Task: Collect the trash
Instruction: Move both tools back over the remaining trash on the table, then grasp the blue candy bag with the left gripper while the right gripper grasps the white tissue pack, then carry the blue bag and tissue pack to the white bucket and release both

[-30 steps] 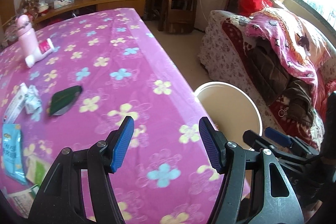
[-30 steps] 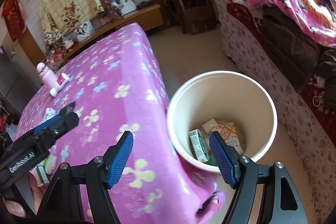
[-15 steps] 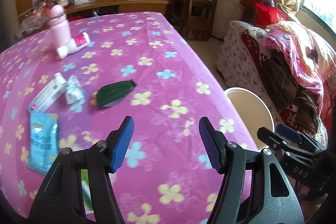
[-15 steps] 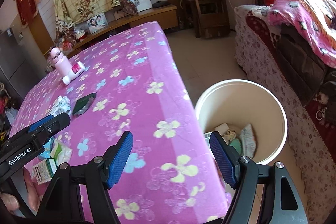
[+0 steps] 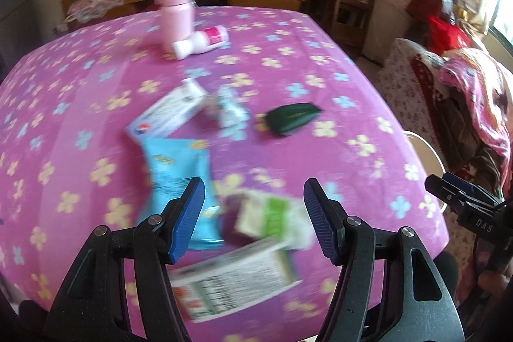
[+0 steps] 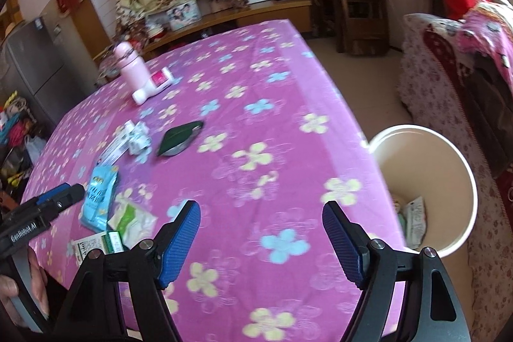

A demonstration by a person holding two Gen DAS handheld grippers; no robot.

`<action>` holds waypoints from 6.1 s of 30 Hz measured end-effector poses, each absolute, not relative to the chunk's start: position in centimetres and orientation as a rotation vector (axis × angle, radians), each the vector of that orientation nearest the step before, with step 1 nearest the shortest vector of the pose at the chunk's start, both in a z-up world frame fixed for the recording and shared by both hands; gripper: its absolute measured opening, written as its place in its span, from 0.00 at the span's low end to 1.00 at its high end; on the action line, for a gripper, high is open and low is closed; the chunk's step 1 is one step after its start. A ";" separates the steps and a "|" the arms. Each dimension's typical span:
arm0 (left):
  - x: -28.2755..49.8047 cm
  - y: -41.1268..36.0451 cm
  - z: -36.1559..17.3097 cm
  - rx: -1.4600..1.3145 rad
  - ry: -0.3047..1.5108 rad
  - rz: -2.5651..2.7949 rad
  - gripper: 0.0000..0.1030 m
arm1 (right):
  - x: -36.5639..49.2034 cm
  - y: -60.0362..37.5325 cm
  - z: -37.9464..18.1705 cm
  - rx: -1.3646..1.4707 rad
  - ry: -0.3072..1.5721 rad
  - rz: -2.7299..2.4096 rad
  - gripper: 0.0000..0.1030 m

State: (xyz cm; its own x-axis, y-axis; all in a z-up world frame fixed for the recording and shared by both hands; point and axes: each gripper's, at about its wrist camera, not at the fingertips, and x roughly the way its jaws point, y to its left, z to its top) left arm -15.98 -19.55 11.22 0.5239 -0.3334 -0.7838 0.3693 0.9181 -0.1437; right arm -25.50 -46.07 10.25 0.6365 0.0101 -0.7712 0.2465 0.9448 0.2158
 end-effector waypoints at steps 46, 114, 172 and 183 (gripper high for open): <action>-9.2 -10.8 4.5 0.011 1.076 -0.363 0.28 | -16.1 -31.3 3.4 -0.022 1.035 0.132 0.75; -17.9 -35.3 12.5 0.155 0.870 -0.710 0.23 | -29.5 -53.1 10.4 0.315 0.821 -0.211 0.40; -17.9 -52.1 6.2 0.079 1.035 -0.843 0.48 | -33.5 -69.0 3.2 0.504 0.912 -0.499 0.59; -18.5 -48.7 7.3 0.118 0.998 -0.778 0.48 | -33.0 -65.6 4.8 0.470 0.900 -0.449 0.60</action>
